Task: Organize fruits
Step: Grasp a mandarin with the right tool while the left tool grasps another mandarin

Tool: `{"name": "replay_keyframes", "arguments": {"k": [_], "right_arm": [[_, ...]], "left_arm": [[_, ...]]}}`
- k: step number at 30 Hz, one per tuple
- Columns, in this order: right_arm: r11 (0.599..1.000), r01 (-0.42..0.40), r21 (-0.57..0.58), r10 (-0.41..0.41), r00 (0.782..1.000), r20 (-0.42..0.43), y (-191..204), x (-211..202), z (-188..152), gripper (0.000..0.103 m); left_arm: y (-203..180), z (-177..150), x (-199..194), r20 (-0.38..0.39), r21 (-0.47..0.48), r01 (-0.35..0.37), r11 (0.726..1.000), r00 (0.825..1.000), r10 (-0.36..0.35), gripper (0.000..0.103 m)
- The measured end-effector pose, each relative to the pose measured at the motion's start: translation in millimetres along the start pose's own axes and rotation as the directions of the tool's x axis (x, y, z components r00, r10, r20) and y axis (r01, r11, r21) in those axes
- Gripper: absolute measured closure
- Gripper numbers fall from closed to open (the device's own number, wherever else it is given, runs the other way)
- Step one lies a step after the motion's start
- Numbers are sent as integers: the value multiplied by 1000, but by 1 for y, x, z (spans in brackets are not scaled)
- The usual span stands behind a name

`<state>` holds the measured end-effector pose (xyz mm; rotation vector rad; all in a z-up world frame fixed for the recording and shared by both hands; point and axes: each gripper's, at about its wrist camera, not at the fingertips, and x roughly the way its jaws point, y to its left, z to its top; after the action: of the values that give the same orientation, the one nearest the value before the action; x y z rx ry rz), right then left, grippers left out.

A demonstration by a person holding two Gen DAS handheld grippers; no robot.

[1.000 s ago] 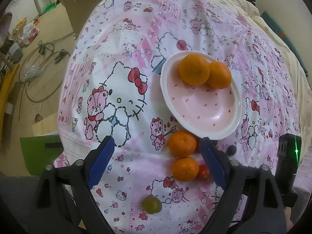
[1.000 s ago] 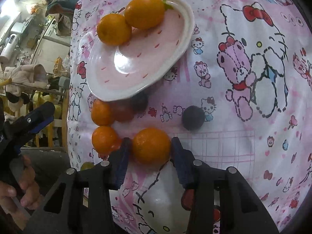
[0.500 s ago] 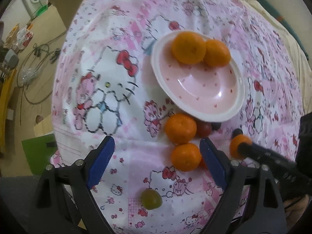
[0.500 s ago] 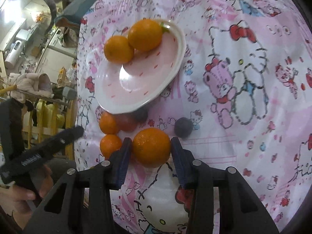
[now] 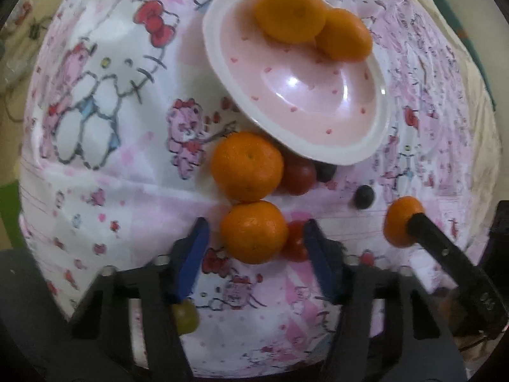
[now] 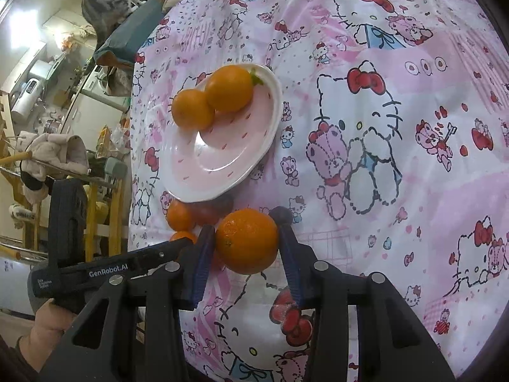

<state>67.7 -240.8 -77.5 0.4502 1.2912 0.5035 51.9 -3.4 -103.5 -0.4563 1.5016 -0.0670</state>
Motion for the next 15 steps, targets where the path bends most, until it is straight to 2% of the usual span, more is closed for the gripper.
{"name": "replay_keyframes", "arguments": {"k": [1, 2, 5, 10, 15], "right_arm": [[1000, -1, -2, 1, 1000, 0, 0, 0, 1, 60], [1000, -2, -4, 2, 1000, 1, 1, 0, 1, 60], [1000, -1, -11, 1, 1000, 1, 2, 0, 1, 60], [1000, 2, -9, -2, 1000, -1, 4, 2, 1, 60], [1000, 12, 5, -12, 1000, -1, 0, 4, 4, 60]], "left_arm": [[-1, 0, 0, -2, 1, -3, 1000, 1000, 3, 55], [0, 0, -1, 1, -2, -15, 1000, 1000, 15, 66], [1, -1, -1, -4, -12, -14, 1000, 1000, 14, 66], [-8, -5, -5, 25, 79, -74, 994, 997, 72, 67], [-13, -6, -10, 61, 126, -98, 987, 994, 91, 67]]}}
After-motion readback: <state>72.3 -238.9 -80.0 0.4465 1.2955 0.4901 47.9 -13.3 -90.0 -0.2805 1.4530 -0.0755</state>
